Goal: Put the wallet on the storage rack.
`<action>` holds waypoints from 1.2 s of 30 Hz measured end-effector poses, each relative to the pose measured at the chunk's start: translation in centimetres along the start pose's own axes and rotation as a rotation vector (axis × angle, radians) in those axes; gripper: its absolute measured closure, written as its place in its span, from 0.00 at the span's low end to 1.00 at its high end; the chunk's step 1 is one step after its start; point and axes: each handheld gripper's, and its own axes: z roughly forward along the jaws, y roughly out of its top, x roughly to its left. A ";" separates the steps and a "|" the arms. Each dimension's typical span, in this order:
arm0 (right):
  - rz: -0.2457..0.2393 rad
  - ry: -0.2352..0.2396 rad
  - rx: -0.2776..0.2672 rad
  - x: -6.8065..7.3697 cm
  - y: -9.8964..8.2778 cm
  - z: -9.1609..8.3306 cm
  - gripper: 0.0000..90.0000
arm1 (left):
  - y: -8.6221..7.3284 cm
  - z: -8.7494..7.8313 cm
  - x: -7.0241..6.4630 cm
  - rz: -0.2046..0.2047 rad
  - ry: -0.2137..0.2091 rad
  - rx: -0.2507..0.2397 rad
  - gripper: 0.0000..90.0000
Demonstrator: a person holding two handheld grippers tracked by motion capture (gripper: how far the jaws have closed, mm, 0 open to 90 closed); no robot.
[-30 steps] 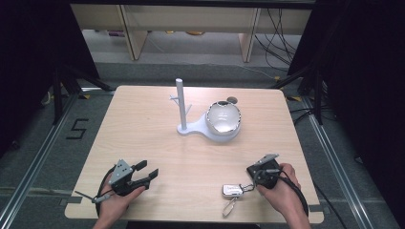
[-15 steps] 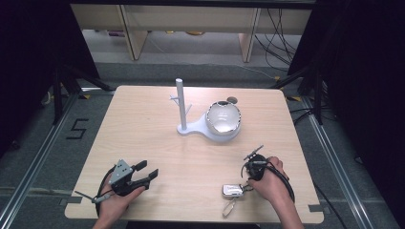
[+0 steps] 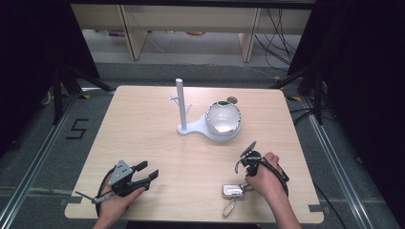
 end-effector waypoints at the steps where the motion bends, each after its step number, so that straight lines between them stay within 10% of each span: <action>1: 0.000 0.000 0.000 0.0 0.0 0.0 0.49 | 0.0 0.0 0.0 -0.004 0.003 0.000 0.44; 12: 0.033 -0.016 0.007 0.3 0.0 0.3 0.59 | 0.0 -0.1 0.0 -0.005 0.008 0.004 0.44; 15: -0.035 -0.003 -0.011 0.1 -0.1 0.3 0.65 | 0.0 -0.1 0.0 -0.007 0.010 0.005 0.44; 24: -0.042 0.040 -0.043 -0.3 -0.7 -0.7 0.83 | 0.0 -0.1 0.0 -0.009 0.012 0.005 0.44; 36: -0.008 0.092 -0.090 -3.3 -0.5 -5.5 0.90 | 0.0 -0.1 0.1 -0.016 0.014 0.004 0.44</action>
